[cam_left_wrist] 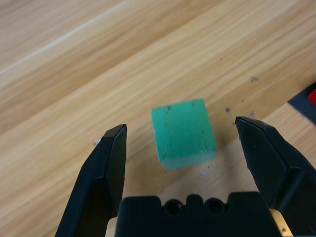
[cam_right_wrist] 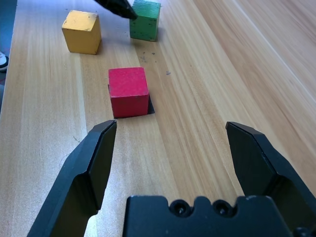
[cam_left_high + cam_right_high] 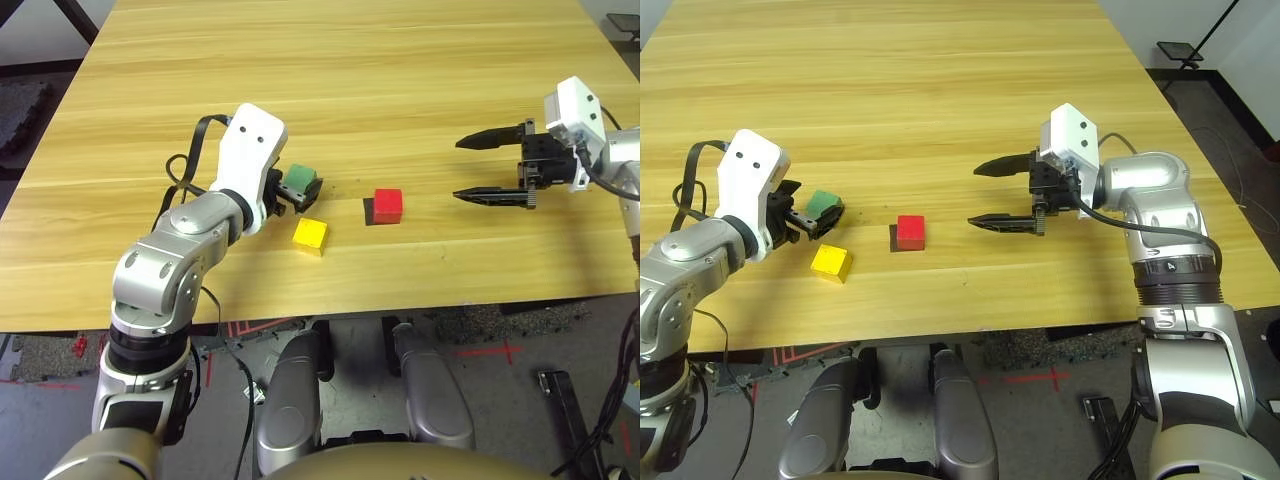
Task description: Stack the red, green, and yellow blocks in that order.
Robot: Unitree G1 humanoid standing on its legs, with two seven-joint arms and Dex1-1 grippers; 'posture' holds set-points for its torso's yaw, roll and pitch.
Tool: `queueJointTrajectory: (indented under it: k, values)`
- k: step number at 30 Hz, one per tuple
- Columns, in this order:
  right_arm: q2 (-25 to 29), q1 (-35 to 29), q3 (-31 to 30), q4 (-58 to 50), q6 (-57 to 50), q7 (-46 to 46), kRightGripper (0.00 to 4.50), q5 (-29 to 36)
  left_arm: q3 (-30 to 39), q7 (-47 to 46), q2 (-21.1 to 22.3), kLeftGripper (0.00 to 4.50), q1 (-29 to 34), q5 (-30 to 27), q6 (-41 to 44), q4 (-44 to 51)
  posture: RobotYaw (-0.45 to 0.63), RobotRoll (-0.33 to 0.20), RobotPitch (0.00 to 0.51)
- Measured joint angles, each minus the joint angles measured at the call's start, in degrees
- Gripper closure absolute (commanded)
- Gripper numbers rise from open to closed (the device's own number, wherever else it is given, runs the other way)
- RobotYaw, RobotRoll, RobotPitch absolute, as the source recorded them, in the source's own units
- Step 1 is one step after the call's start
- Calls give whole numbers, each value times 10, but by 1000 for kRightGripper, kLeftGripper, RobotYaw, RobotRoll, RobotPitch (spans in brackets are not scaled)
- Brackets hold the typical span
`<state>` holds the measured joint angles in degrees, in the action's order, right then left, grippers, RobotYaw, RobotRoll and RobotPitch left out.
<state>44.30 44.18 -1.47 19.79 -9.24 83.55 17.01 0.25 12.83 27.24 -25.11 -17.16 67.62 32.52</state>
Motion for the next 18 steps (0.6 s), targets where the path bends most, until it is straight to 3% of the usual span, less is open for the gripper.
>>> queueJointTrajectory:
  k: [8, 18]
  values:
    - [0, -7, 0, -2, 0, -4, 37, 0, 2, -11, -21, 0, 11, 8, 2, -3, 262, 58, 290]
    - [0, -22, 0, -17, 1, -9, 37, 0, 8, -29, -76, 0, 10, 7, 25, -28, 249, 55, 304]
